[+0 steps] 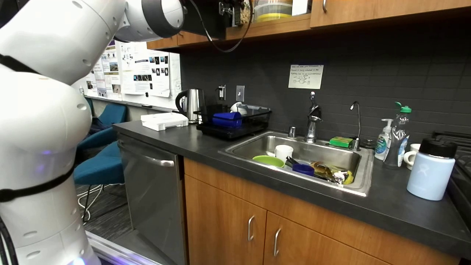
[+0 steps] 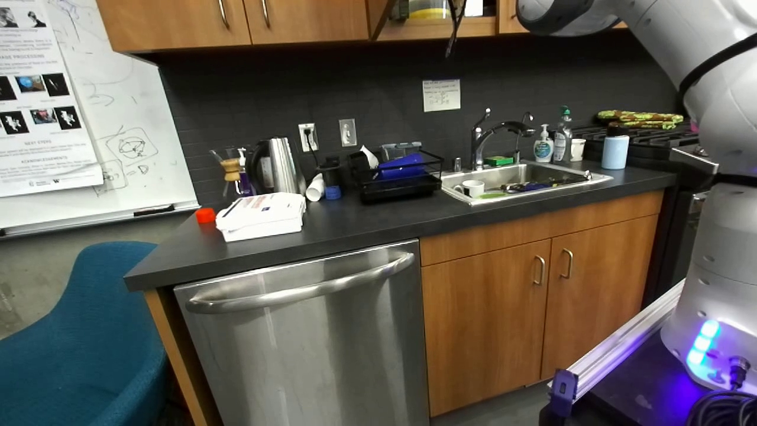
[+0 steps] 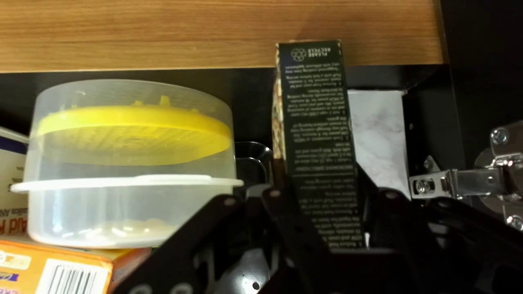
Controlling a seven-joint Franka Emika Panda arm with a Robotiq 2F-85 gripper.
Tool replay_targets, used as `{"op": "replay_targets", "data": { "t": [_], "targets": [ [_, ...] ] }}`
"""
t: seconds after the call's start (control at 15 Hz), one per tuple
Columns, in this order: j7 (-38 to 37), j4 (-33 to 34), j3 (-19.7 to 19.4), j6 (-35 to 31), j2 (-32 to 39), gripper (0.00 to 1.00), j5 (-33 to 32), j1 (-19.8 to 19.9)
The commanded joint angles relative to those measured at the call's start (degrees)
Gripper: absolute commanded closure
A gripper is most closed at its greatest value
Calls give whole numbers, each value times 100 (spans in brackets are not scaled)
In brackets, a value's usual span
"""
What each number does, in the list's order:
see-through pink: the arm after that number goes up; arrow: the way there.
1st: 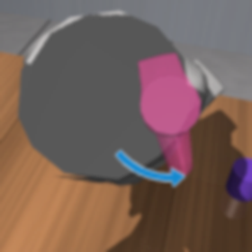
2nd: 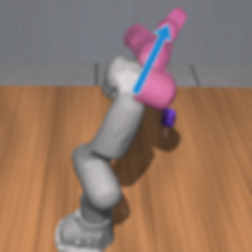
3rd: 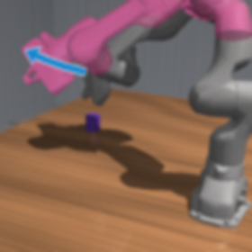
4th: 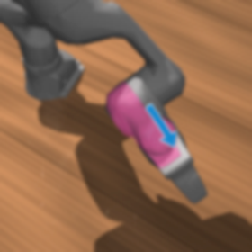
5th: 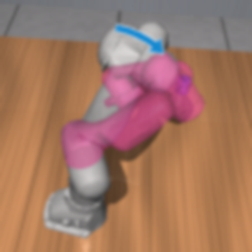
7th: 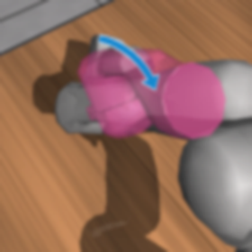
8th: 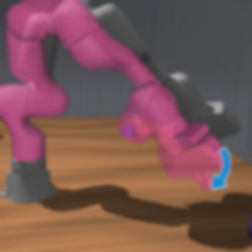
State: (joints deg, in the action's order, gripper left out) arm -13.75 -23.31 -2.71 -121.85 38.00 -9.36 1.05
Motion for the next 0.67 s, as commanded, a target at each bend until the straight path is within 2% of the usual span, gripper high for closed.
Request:
{"op": "replay_targets", "data": {
  "t": [0.0,0.07,0.2,0.27,0.33,0.47,0.53,0.6],
  "targets": [
    [234,455,-53,464,167,37,170,-57],
    [176,-335,50,160,-284,36,44,-49],
    [239,-325,93,172,-286,26,71,-42],
    [354,464,15,531,147,20,221,-57],
    [298,-324,96,244,-297,13,74,-61],
    [348,-310,50,271,-306,0,10,-106],
    [451,480,-80,624,116,0,92,-140],
    [398,-291,-17,318,-327,0,-61,-154]
  ]
}}
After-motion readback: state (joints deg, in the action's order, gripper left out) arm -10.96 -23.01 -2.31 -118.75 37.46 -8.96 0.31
